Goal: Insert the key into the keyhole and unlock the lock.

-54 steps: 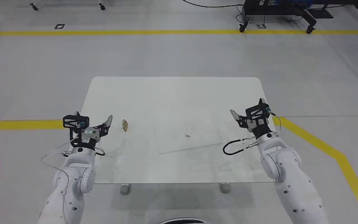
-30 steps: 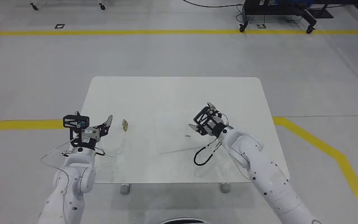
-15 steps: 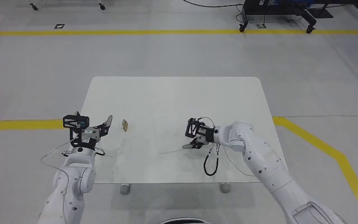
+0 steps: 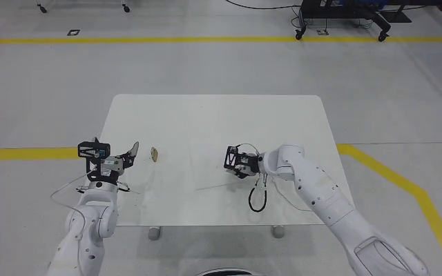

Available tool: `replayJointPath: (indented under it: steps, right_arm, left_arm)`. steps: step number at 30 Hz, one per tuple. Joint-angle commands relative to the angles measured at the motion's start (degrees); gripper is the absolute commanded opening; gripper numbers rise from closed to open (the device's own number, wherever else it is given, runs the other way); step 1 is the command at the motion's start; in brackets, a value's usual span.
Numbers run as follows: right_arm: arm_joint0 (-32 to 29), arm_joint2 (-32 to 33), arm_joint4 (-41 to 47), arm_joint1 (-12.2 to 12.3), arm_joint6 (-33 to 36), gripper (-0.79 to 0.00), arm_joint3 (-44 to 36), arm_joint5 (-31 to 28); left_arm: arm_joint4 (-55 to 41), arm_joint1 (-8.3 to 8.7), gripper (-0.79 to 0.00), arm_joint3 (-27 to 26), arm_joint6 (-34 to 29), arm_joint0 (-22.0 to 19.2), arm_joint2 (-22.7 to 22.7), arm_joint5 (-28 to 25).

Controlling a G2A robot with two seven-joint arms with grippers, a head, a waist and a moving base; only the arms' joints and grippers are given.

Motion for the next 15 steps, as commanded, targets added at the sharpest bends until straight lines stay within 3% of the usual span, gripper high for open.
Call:
replayJointPath:
  steps: [1, 2, 3, 8, 15]
  right_arm:
    - [0.5, -0.4, -0.1, -0.1, 0.0, -0.628, 0.4, -0.5]
    - [0.6, -0.6, 0.0, -0.1, -0.2, -0.677, 0.5, -0.7]
    - [0.7, -0.7, 0.6, -0.1, -0.9, -0.785, 0.7, -1.1]
    - [0.6, 0.3, 0.0, 0.4, -3.1, -0.785, 0.4, -2.5]
    - [-3.4, 4.8, -4.3, 2.3, -6.6, -0.785, -4.9, 0.2]
  left_arm:
    - [0.0, 0.0, 0.0, 0.0, 0.0, 0.0, 0.0, 0.0]
    - [0.0, 0.0, 0.0, 0.0, 0.0, 0.0, 0.0, 0.0]
    - [0.0, 0.0, 0.0, 0.0, 0.0, 0.0, 0.0, 0.0]
    - [0.0, 0.0, 0.0, 0.0, 0.0, 0.0, 0.0, 0.0]
    - [0.0, 0.0, 0.0, 0.0, 0.0, 0.0, 0.0, 0.0]
